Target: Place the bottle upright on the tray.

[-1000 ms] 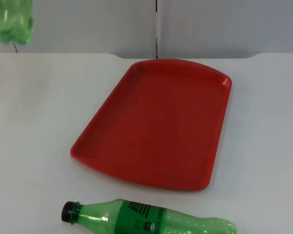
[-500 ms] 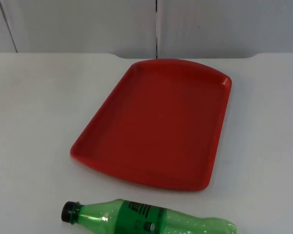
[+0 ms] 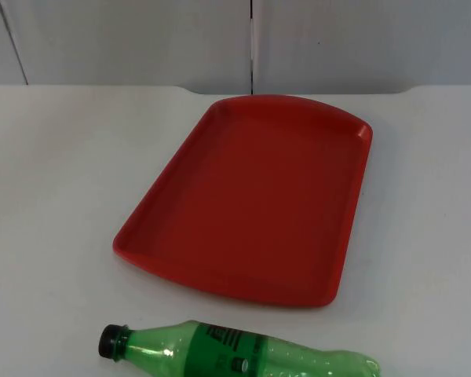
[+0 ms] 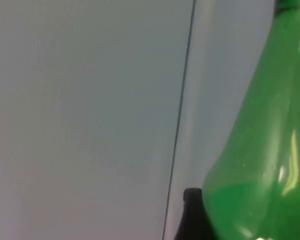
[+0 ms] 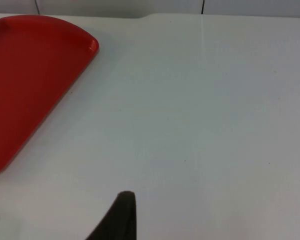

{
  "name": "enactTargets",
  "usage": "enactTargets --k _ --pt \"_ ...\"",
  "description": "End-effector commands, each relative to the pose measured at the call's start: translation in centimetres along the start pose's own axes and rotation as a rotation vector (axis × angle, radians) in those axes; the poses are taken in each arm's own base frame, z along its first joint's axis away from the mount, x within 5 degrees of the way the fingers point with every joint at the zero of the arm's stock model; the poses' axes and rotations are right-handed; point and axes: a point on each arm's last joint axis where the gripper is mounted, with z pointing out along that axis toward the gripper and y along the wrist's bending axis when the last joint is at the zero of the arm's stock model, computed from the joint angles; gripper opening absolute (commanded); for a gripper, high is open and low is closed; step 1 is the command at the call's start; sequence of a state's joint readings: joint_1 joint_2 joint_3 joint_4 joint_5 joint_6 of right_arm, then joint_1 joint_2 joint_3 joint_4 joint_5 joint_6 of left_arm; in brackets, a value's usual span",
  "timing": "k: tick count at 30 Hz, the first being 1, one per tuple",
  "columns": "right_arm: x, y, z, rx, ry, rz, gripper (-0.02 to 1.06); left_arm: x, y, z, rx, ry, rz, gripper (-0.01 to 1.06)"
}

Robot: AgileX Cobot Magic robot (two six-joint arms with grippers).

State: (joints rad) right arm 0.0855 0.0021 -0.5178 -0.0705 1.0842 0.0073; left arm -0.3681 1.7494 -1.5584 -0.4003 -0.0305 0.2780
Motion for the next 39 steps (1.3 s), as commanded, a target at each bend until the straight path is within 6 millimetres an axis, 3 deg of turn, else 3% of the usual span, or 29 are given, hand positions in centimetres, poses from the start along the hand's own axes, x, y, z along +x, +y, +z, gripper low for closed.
enactTargets --k 1,12,17,21,26,39 --pt "0.0 0.0 0.0 0.003 -0.009 0.007 1.05 0.9 0.1 1.2 -0.024 -0.051 -0.009 0.0" --pt "0.0 0.0 0.0 0.003 -0.009 0.007 1.05 6.0 0.9 5.2 -0.051 -0.101 0.141 0.0" --pt "0.0 0.0 0.0 0.003 -0.009 0.007 1.05 8.5 0.2 6.6 0.053 -0.117 0.228 0.0" --pt "0.0 0.0 0.0 0.003 -0.009 0.007 1.05 11.2 -0.7 7.6 0.25 -0.192 0.334 0.0" --pt "0.0 0.0 0.0 0.003 -0.009 0.007 1.05 13.5 -0.4 8.4 0.314 -0.217 0.261 0.0" --pt "0.0 0.0 0.0 0.003 -0.009 0.007 1.05 19.5 1.5 10.2 0.271 -0.183 0.114 0.0"
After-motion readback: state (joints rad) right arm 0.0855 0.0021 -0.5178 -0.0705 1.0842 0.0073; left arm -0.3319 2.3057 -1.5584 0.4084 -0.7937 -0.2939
